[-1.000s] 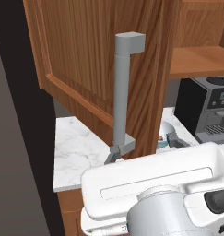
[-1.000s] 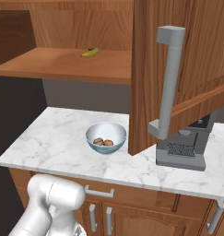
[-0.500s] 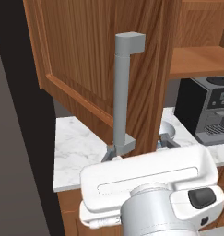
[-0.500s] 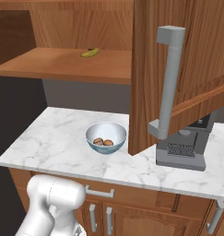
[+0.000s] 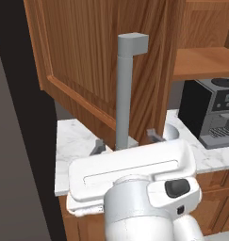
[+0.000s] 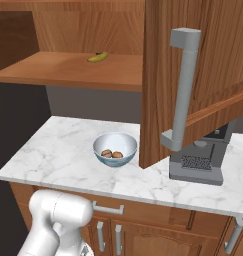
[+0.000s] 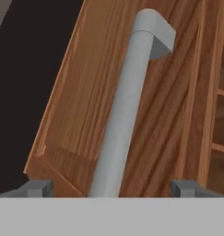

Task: Open the cabinet. Pick the tangerine and tangerine from the cabinet and place them into the bowl. Then close the cabinet.

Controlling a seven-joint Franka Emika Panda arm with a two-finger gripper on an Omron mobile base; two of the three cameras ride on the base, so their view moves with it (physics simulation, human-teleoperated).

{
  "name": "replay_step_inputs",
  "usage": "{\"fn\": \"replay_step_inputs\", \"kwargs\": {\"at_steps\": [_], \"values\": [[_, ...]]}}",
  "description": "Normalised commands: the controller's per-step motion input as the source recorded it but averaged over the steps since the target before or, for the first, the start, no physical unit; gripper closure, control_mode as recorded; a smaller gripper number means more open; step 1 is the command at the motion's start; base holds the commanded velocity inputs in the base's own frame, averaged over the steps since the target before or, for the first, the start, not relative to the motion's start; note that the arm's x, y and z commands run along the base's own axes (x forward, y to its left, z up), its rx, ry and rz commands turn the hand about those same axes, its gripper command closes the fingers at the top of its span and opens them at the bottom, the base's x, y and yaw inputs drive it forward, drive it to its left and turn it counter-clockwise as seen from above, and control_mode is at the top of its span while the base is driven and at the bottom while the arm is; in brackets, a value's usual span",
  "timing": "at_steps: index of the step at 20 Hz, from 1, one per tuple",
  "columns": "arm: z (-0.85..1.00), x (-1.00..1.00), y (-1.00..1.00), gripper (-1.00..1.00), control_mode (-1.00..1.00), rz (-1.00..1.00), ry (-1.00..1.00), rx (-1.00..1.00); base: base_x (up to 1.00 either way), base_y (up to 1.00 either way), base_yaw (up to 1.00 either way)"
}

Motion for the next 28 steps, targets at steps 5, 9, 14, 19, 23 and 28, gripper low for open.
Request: {"fn": "replay_step_inputs", "kwargs": {"at_steps": [5,9,14,19,23,28], "values": [[0.0,0.37,0.15,-1.0,-1.0,-0.17,-0.01,0.0,0.0,0.0,0.0],[0.0,0.48,0.0,-1.0,-1.0,-0.24,0.0,0.0,0.0,0.0,0.0],[0.0,0.6,0.0,-1.0,-1.0,-0.21,-0.02,0.0,0.0,0.0,0.0],[-0.14,0.78,-0.27,-1.0,-1.0,-0.1,-0.11,0.01,0.0,0.0,0.0],[-0.29,1.0,-0.52,-1.0,-1.0,0.0,-0.18,0.03,0.0,0.0,0.0],[-0.33,1.0,-0.51,-1.0,-1.0,0.0,-0.1,0.05,0.0,0.0,0.0]]}}
